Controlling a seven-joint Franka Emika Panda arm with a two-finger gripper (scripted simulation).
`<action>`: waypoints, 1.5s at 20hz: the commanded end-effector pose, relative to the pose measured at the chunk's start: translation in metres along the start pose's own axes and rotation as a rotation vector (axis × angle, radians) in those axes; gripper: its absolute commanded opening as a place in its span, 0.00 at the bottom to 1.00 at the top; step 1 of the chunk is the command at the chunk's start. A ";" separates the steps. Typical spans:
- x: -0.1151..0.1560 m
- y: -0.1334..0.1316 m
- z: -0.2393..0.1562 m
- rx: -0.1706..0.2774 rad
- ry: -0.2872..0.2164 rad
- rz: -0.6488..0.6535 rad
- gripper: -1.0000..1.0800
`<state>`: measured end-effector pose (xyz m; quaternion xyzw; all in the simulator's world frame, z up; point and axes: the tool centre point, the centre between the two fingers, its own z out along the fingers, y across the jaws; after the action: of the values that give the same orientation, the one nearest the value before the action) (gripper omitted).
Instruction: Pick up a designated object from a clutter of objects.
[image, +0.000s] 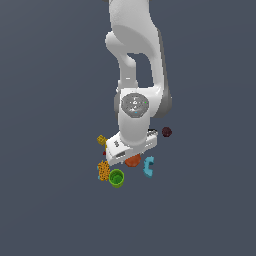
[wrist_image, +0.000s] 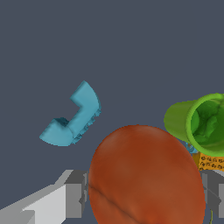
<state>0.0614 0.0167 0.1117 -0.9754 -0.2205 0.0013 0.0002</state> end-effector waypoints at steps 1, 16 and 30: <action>-0.001 0.007 -0.025 -0.001 0.003 0.000 0.00; -0.012 0.052 -0.192 0.000 0.003 -0.001 0.00; -0.015 0.083 -0.292 0.000 0.003 -0.001 0.00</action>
<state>0.0833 -0.0626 0.3961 -0.9754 -0.2206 0.0004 0.0004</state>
